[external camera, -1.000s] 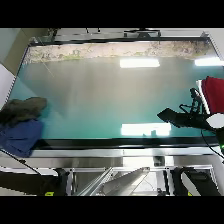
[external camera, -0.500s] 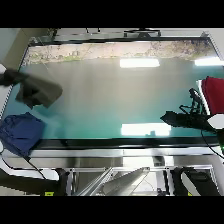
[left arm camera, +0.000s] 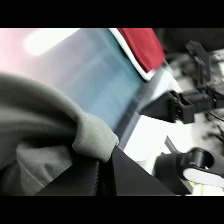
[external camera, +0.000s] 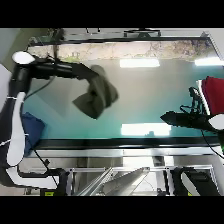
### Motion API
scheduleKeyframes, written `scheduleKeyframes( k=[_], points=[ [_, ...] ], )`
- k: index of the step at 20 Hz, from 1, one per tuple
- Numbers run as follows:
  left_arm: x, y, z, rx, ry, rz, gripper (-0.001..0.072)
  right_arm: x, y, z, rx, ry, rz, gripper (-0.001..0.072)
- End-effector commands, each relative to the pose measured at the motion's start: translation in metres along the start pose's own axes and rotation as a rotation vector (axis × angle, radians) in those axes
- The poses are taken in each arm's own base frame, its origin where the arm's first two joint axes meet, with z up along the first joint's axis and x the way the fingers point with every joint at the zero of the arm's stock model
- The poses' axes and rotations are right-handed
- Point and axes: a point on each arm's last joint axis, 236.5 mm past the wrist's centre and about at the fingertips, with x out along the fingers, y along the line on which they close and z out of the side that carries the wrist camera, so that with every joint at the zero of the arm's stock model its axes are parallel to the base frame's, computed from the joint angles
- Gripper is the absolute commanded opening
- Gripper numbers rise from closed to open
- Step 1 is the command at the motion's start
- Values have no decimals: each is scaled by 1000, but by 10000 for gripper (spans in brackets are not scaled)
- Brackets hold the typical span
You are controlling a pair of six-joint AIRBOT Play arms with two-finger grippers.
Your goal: Fold the shirts.
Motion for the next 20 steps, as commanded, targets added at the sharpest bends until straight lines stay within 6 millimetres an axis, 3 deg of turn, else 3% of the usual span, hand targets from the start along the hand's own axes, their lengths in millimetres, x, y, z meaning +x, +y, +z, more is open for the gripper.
scheduleKeyframes(
  k=[1, 2, 3, 8, 12, 14, 17, 20],
  points=[
    [37, 24, -26, -20, 82, 65, 402, 0, 3, 1, -4, -2, 10, 478],
    [32, 40, -32, -13, 115, 115, 692, 0, 8, 1, 10, -3, 34, 589],
    [23, 57, -38, -37, 141, 168, 711, 1, 13, 1, 21, -4, 56, 613],
    [-14, 139, -94, -221, 234, 331, 710, 22, 37, -4, -60, 12, 92, 613],
    [-27, 211, -126, -360, 153, 436, 710, 71, 84, -2, -184, -27, 197, 613],
    [-23, 237, -133, -369, 138, 467, 709, 101, 105, -9, -293, -28, 233, 613],
    [-21, 270, -136, -371, 107, 519, 709, 142, 113, -29, -387, 78, 232, 613],
    [-29, 293, -128, -371, 55, 566, 709, 163, 121, -28, -394, 142, 250, 613]
  ],
)
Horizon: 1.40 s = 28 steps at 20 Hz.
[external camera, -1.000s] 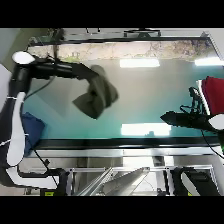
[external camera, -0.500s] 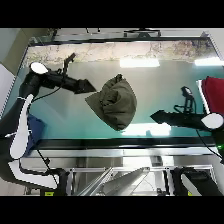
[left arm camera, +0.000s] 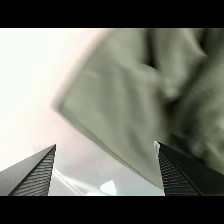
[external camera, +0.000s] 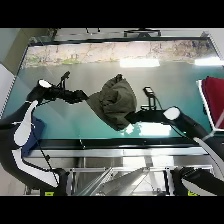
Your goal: Fold the shirts.
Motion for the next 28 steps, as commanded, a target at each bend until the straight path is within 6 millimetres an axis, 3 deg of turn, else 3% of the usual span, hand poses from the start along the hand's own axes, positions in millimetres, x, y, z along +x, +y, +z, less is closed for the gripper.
scheduleKeyframes(
  k=[1, 5, 9, 10, 11, 14, 17, 21, 24, 26, 27, 28],
  points=[
    [8, 26, 19, -5, -56, 47, 709, 31, 4, 8, -44, 40, 24, 613],
    [29, 8, 20, 33, 28, -22, 691, 32, 6, 18, -54, 26, 26, 613],
    [60, -21, -23, 67, 259, -141, 687, 32, 5, 14, -74, 44, 22, 613],
    [59, -26, -26, 69, 293, -158, 586, 32, 5, 12, -81, 52, 25, 613],
    [54, -33, -29, 81, 321, -183, 403, 32, 7, 9, -106, 66, 33, 613],
    [35, -49, -21, 139, 344, -214, 0, 35, 3, 3, -186, 90, 25, 614],
    [18, -59, -5, 176, 328, -217, -1, 38, 12, 2, -218, 122, 60, 614],
    [12, -60, 1, 173, 315, -211, -1, 46, 44, 0, -368, 145, 116, 614],
    [11, -57, 0, 164, 318, -213, -1, 55, 49, -16, -412, 197, 123, 614],
    [10, -57, 0, 164, 318, -213, 0, 64, 38, -19, -435, 206, 86, 607],
    [10, -58, 0, 164, 320, -215, -1, 70, 29, -17, -432, 197, 61, 572],
    [10, -58, -1, 164, 325, -217, -1, 76, 22, -12, -423, 176, 34, 336]
  ],
)
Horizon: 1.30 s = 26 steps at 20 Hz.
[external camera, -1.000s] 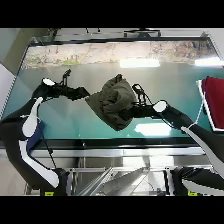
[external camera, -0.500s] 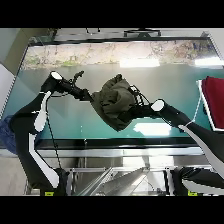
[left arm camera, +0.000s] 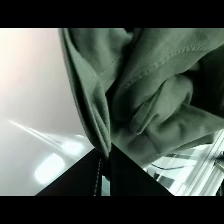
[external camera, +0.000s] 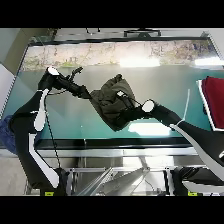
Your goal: Fold the shirts.
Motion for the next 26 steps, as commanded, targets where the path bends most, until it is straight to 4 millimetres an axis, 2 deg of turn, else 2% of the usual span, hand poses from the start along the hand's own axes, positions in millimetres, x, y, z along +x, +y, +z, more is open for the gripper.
scheduleKeyframes(
  k=[1, 2, 4, 5, 7, 9, 11, 13, 15, 17, 19, 21, 22, 24, 26],
  points=[
    [-1, -2, -3, -2, 15, -10, -1, 12, -22, 4, 24, -26, -78, 94],
    [-1, -4, -5, 0, 24, -15, -1, 10, -22, 11, 54, -43, -82, 36],
    [-14, -9, -6, -2, 10, -11, -2, -6, -14, 32, 38, -90, -75, 35],
    [-27, -15, -5, 11, -7, -3, -2, -23, -10, 48, 28, -132, -77, 34],
    [-63, -30, -4, 42, -69, 24, -2, -78, -11, 82, 61, -252, -101, 34],
    [-108, -60, 1, 90, -178, 27, -2, -165, -25, 112, 138, -439, -171, 35],
    [-164, -118, 9, 170, -355, -55, -1, -269, -45, 125, 262, -655, -262, 35],
    [-215, -188, 5, 278, -508, -173, -1, -351, -44, 115, 337, -809, -327, 35],
    [-256, -264, -17, 421, -619, -257, 0, -401, -15, 108, 330, -919, -320, 35],
    [-277, -325, -46, 557, -684, -261, 0, -442, 38, 112, 199, -1045, -293, 35],
    [-289, -366, -69, 648, -751, -199, 10, -479, 86, 114, 53, -1177, -308, 36],
    [-300, -397, -84, 723, -828, -143, 15, -505, 106, 111, -4, -1268, -361, 36],
    [-304, -401, -86, 738, -863, -83, 16, -507, 106, 111, -4, -1276, -366, 36],
    [-304, -383, -76, 712, -891, 79, 17, -488, 83, 117, 20, -1211, -354, 36],
    [-293, -344, -54, 648, -855, 200, 17, -457, 36, 124, 118, -1118, -322, 36]
  ],
)
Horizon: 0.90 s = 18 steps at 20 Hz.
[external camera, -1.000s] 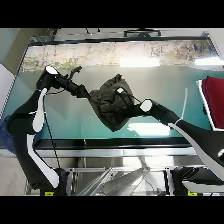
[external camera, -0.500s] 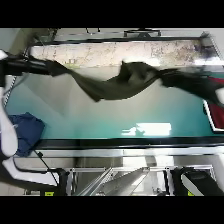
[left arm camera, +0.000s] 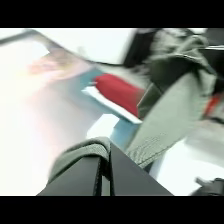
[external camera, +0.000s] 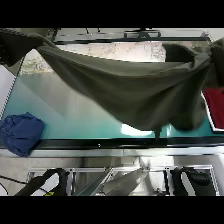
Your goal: Fold the shirts.
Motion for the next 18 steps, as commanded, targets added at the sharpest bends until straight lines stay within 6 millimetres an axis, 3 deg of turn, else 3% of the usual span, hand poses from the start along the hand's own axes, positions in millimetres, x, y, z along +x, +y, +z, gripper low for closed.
scheduleKeyframes(
  k=[1, 3, 6, 8, 9, 10, 11, 12, 15, 17, 18],
  points=[
    [15, 58, -24, -2, 68, 204, 17, 38, -46, -39, 86, 119, -29, 36],
    [42, 121, -70, -130, 146, 251, 17, 75, -89, -90, 148, 238, -59, 35],
    [73, 225, -160, -300, 259, 353, 17, 123, -153, -185, 157, 401, -122, 36],
    [89, 272, -210, -395, 309, 380, 17, 146, -191, -238, 208, 446, -182, 43],
    [93, 294, -232, -443, 323, 396, 18, 154, -205, -257, 234, 458, -198, 181],
    [96, 309, -249, -478, 340, 400, 149, 160, -216, -270, 271, 462, -208, 463],
    [94, 322, -258, -506, 349, 402, 427, 163, -225, -273, 290, 462, -217, 579],
    [88, 330, -260, -526, 357, 396, 720, 163, -232, -267, 287, 450, -225, 589],
    [50, 330, -258, -640, 400, 357, 711, 140, -234, -219, 268, 409, -178, 588],
    [24, 312, -269, -747, 451, 312, 709, 107, -232, -199, 276, 456, -174, 587],
    [16, 297, -282, -811, 487, 281, 709, 84, -236, -198, 266, 519, -204, 587]
  ],
)
